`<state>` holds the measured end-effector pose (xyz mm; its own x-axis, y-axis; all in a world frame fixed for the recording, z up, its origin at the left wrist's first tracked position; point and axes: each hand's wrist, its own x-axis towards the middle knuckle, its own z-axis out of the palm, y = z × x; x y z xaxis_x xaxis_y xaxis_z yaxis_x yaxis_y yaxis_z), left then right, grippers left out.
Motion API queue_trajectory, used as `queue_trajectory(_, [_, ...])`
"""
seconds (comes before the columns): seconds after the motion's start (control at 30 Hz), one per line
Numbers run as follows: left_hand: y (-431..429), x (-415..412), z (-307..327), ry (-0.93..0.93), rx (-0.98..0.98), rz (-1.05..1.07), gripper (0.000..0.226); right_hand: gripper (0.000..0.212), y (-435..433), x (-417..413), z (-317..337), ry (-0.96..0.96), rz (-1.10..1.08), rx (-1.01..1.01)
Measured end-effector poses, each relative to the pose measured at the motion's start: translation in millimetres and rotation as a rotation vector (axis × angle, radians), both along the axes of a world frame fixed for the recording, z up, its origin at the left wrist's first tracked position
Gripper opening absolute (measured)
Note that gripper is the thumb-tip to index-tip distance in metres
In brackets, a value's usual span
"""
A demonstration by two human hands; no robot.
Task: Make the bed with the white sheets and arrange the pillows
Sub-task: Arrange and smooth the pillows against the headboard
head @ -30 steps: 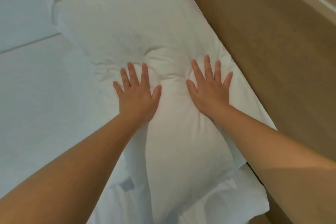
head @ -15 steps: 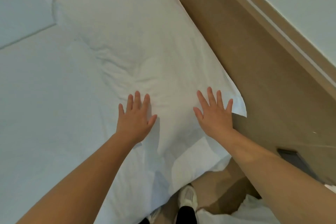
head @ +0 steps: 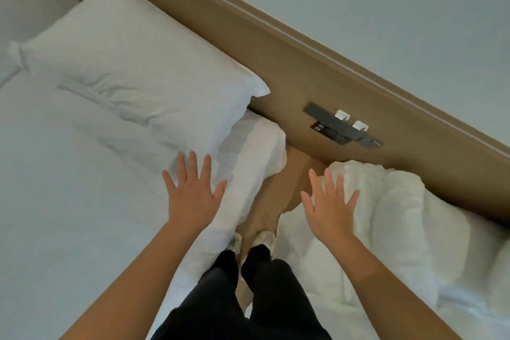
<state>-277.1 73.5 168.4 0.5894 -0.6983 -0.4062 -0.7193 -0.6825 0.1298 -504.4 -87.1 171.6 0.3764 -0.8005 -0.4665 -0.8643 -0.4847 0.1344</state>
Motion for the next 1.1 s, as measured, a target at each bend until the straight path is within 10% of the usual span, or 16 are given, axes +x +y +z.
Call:
queue_trajectory(0.53, [-7.3, -141.0, 85.1, -0.147, -0.145, -0.621, 0.087, 0.107, 165.1, -170.9, 50.8, -0.159, -0.619, -0.129])
queue_trajectory(0.7, [33.8, -237.3, 80.5, -0.105, -0.182, -0.739, 0.078, 0.069, 246.7, -257.2, 64.4, -0.204, -0.802, -0.1])
queue_trajectory(1.1, [129.5, -445.6, 67.1, -0.065, 0.009, -1.282, 0.071, 0.063, 428.1, -427.9, 13.9, -0.269, -1.27, -0.049])
